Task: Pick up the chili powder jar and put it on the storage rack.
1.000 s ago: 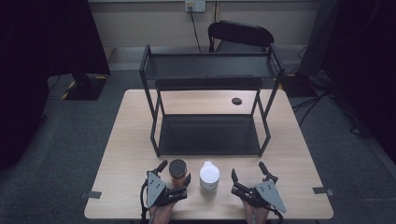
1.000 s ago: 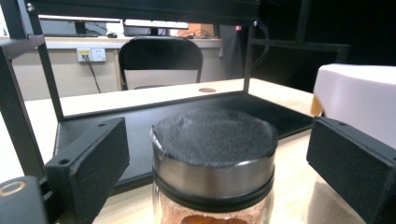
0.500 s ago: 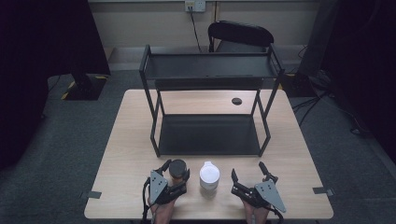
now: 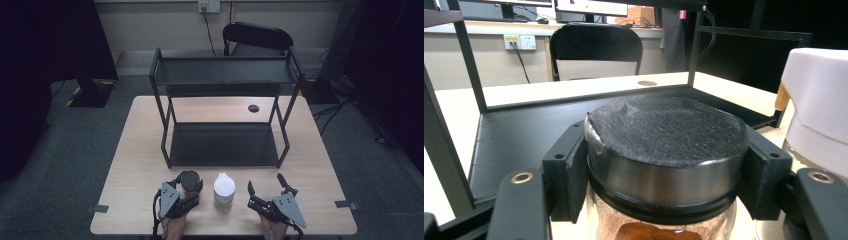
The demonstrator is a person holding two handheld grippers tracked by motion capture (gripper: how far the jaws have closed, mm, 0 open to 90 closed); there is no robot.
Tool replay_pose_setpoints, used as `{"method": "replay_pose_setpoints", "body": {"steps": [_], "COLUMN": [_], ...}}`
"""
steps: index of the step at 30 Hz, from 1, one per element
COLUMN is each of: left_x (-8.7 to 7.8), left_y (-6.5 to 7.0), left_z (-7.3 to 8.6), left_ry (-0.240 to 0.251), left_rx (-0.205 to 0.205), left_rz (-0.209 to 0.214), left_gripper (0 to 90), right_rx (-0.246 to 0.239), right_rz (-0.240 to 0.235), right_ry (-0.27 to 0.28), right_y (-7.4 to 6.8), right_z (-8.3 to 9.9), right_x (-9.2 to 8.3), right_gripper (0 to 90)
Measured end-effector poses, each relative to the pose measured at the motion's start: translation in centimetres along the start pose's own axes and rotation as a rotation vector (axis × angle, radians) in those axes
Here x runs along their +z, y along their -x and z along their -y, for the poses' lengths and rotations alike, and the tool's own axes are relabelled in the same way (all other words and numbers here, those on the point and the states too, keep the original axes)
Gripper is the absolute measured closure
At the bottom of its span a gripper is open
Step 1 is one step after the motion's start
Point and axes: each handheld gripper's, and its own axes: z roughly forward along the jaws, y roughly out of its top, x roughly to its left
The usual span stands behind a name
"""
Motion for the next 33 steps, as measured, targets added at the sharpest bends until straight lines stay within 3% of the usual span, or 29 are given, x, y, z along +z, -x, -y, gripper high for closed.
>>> {"method": "replay_pose_setpoints", "body": {"steps": [22,33], "left_x": [-0.8,-1.2], "left_y": [-0.3,-0.7], "left_z": [-0.3,-1.5], "left_ry": [0.022,0.026], "left_rx": [0.003,0.000], "left_rz": [0.003,0.017], "left_gripper": [35.5,35.5], "right_rx": [0.000,0.001], "right_rz": [0.000,-0.006], "right_ry": [0.000,0.000], "right_y": [0.0,0.1], "right_z": [0.0,0.0], "right_x": [0.0,0.0], "right_gripper": [0.7,0.7]}}
